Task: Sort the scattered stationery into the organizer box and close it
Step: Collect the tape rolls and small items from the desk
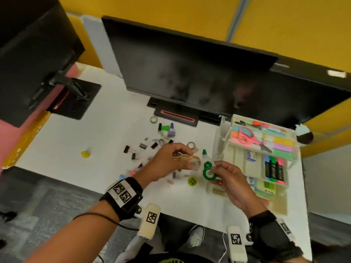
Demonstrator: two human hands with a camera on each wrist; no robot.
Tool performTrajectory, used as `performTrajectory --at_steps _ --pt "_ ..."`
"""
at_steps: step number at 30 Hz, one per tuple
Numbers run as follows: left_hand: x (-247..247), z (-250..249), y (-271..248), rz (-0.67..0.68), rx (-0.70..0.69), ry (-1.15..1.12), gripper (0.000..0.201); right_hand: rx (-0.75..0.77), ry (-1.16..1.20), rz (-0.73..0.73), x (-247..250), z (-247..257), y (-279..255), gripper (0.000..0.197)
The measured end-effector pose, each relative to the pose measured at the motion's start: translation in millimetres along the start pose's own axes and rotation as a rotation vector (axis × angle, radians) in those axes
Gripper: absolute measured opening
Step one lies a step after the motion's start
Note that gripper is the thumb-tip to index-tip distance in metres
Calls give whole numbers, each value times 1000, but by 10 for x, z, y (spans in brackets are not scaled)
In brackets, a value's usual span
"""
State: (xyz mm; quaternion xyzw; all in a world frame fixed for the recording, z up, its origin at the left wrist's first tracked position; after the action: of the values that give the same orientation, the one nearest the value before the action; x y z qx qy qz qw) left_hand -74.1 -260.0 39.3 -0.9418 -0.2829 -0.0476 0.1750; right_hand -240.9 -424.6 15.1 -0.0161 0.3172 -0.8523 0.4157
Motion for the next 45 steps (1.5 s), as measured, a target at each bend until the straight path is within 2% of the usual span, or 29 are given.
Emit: performTrajectory --at_steps 5,7,10,14,16,18,22,27,30,35,38,41,45 --pt "-688 72 22 198 27 221 50 -13 -70 -12 474 -184 -267 17" --pt "-919 70 16 224 28 274 53 5 -144 0 638 -258 -329 16" --pt "-1194 41 21 186 11 315 59 17 -192 15 811 -347 -416 18" --pt "-1480 60 81 74 5 357 62 63 -206 108 925 -364 -558 30" --pt "-1601 71 110 34 0 379 65 91 -205 109 1034 -366 -601 36" --pt "-1699 73 129 -5 1 398 67 90 -199 74 1159 -390 -611 34" --pt "-1785 99 163 -104 41 421 68 21 -150 -48 1308 -464 -511 34" --pt "-1701 178 152 -152 37 580 47 -9 -304 -131 1216 -404 -216 37" --pt "-1635 319 159 -149 97 597 45 -42 -306 -160 1116 -450 -25 46" --pt "-1604 472 172 -109 174 605 44 -26 -353 -199 1029 -410 159 31" --pt "-1607 484 178 -111 182 591 42 27 -430 -202 935 -358 171 31" --pt "-1613 460 174 -137 138 650 40 54 -493 -224 863 -377 170 41" --pt "-1680 352 164 -156 10 796 34 40 -513 -273 875 -474 168 38"
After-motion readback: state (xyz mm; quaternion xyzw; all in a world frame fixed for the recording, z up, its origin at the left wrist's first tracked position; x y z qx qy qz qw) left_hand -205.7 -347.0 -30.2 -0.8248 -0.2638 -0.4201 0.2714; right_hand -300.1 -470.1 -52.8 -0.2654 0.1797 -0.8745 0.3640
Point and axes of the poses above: each hand's wrist, its own y-axis towards the middle knuckle, its own x-axis out of the back of the hand, z = x × y, the point moved 5 cm from there along y, towards the middle knuckle, and after that the axes turned 9 degrees about y, right-handed, at the moved point
